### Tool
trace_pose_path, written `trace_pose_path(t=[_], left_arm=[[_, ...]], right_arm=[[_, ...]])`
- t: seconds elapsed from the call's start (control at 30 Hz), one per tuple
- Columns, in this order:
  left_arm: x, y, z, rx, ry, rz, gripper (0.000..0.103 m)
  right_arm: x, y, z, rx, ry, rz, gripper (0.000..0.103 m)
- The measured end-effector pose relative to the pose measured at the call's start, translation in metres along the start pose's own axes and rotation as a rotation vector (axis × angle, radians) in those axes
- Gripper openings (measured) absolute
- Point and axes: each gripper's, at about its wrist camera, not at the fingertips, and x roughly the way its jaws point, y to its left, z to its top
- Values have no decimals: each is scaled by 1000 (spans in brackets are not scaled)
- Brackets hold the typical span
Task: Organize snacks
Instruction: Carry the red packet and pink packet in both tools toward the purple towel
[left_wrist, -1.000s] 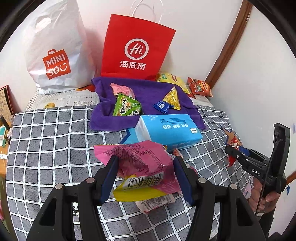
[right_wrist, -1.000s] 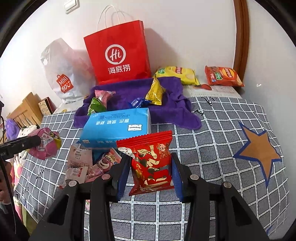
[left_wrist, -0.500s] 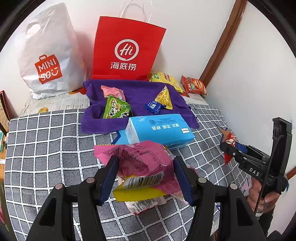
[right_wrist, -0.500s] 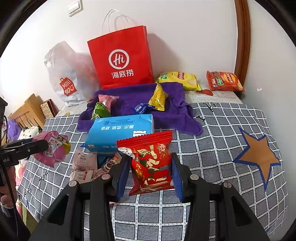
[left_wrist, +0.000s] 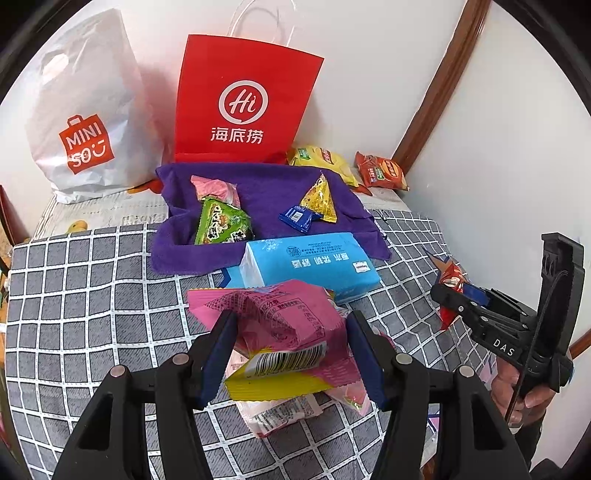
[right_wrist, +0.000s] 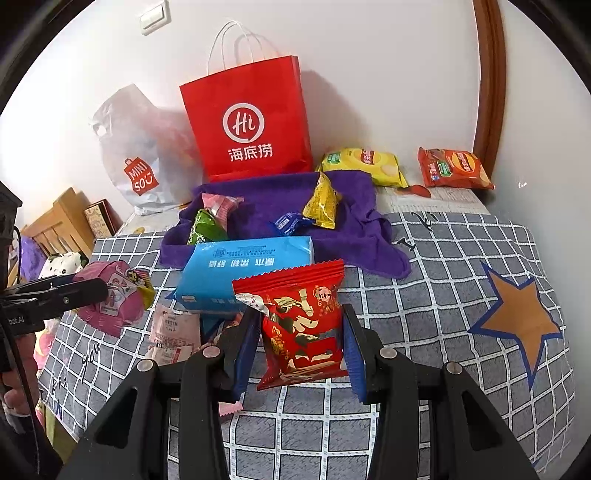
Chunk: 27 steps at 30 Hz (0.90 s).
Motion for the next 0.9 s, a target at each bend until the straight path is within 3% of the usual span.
trace_pose_path(t=[0.57, 0.9], left_arm=[[16, -2, 34, 14, 1, -14, 59], [29, 14, 65, 9, -7, 15, 59]], right_arm=[[15, 0, 35, -6, -29, 17, 42], [36, 2, 55, -31, -20, 15, 42]])
